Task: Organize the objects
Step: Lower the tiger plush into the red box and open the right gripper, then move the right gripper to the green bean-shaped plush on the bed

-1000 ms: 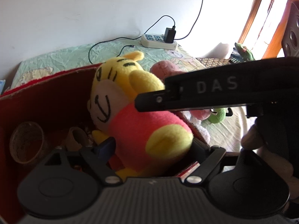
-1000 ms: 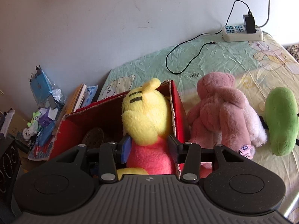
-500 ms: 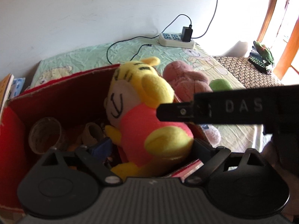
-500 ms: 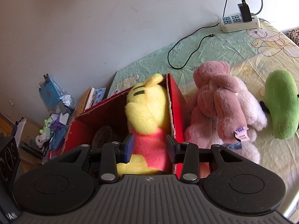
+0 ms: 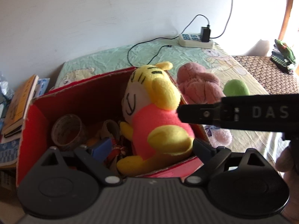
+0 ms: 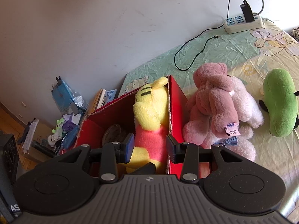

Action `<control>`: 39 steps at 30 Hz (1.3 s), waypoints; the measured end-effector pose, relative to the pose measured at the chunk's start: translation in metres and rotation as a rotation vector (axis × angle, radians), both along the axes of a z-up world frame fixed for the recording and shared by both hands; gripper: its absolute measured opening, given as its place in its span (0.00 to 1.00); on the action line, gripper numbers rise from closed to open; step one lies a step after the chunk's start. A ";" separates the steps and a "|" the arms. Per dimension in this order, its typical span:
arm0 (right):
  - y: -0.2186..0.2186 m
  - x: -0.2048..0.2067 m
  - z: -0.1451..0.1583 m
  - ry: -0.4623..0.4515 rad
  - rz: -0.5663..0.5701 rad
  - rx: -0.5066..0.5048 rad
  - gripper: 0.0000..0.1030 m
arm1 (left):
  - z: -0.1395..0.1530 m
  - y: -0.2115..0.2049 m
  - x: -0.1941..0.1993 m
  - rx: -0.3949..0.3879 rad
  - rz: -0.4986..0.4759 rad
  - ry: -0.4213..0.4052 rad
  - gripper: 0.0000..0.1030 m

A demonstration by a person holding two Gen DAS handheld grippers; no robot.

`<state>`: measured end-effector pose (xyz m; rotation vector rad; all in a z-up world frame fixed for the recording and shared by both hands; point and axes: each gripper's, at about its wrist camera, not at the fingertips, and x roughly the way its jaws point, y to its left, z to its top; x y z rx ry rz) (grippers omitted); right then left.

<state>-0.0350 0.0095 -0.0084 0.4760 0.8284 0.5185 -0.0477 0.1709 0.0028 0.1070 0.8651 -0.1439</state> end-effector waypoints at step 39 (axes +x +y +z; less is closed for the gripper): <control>-0.086 0.024 -0.011 0.051 0.189 0.068 0.41 | 0.018 -0.056 -0.004 0.156 0.316 -0.008 0.91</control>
